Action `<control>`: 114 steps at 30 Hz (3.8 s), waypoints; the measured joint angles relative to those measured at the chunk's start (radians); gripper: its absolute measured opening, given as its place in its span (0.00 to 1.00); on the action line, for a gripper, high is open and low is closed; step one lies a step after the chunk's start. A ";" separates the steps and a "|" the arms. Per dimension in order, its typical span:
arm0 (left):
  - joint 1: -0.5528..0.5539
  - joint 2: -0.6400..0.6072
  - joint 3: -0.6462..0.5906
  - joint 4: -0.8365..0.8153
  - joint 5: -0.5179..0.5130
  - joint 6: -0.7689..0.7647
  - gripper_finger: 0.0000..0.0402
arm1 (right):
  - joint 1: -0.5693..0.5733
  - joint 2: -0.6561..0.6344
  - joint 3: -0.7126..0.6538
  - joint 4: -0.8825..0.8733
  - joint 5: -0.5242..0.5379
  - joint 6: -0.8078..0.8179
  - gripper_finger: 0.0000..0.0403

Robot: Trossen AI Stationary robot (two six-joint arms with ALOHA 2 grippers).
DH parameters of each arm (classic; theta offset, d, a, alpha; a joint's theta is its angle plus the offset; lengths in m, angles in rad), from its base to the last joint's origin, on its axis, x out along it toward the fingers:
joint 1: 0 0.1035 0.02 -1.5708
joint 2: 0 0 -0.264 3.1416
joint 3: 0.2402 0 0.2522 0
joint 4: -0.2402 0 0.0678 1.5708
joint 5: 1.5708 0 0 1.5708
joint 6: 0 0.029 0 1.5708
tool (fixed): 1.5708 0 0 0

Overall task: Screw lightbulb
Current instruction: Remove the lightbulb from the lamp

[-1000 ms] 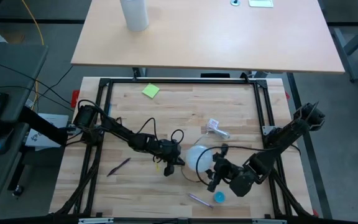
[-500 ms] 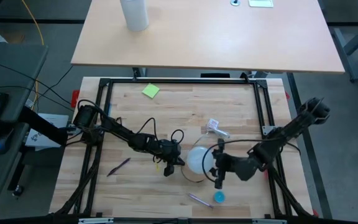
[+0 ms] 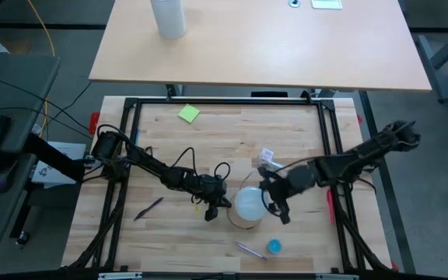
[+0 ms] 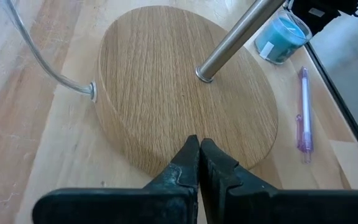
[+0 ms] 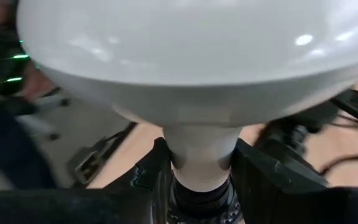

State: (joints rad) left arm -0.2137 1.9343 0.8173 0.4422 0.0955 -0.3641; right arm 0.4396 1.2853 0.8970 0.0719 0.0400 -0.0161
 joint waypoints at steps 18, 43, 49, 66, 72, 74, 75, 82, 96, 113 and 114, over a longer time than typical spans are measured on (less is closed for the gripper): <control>-0.004 0.004 -0.020 -0.086 -0.025 -0.043 0.00 | -0.371 -0.007 0.013 0.050 -0.947 -0.072 0.35; 0.289 -0.467 -0.023 -0.505 -0.480 0.249 0.00 | -0.395 -0.006 0.018 0.026 -0.021 -0.275 0.36; 0.276 -0.472 -0.024 -0.490 -0.412 0.287 0.00 | -0.393 -0.006 0.018 0.018 -0.028 -0.067 0.36; 0.220 -0.396 -0.023 -0.288 -0.261 0.287 0.00 | -0.392 -0.007 0.018 0.011 0.011 0.084 0.55; 0.220 -0.408 -0.023 -0.304 -0.322 0.263 0.00 | -0.393 -0.017 0.057 -0.128 -0.023 0.057 0.63; 0.220 -0.422 -0.021 -0.311 -0.372 0.263 0.00 | -0.393 -0.030 0.083 -0.228 -0.039 0.035 0.63; 0.220 -0.432 -0.021 -0.331 -0.398 0.264 0.00 | -0.393 -0.035 0.091 -0.279 -0.042 0.019 0.63; 0.256 -0.498 -0.022 -0.407 -0.465 0.332 0.00 | -0.393 -0.096 0.133 -0.467 -0.043 -0.048 0.63; 0.381 -0.567 0.022 -0.205 -0.236 0.322 0.00 | -0.108 -0.145 0.136 -0.488 0.272 0.453 0.03; 0.333 -0.388 0.209 -0.222 0.025 0.402 0.00 | 0.011 0.198 0.134 -0.027 0.765 0.569 0.00; 0.331 -0.386 0.212 -0.207 0.038 0.397 0.00 | 0.008 0.201 0.134 -0.019 0.773 0.557 0.00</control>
State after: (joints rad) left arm 0.1175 1.5481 1.0295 0.2348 0.1332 0.0332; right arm 0.4478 1.4864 1.0313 0.0527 0.8131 0.5413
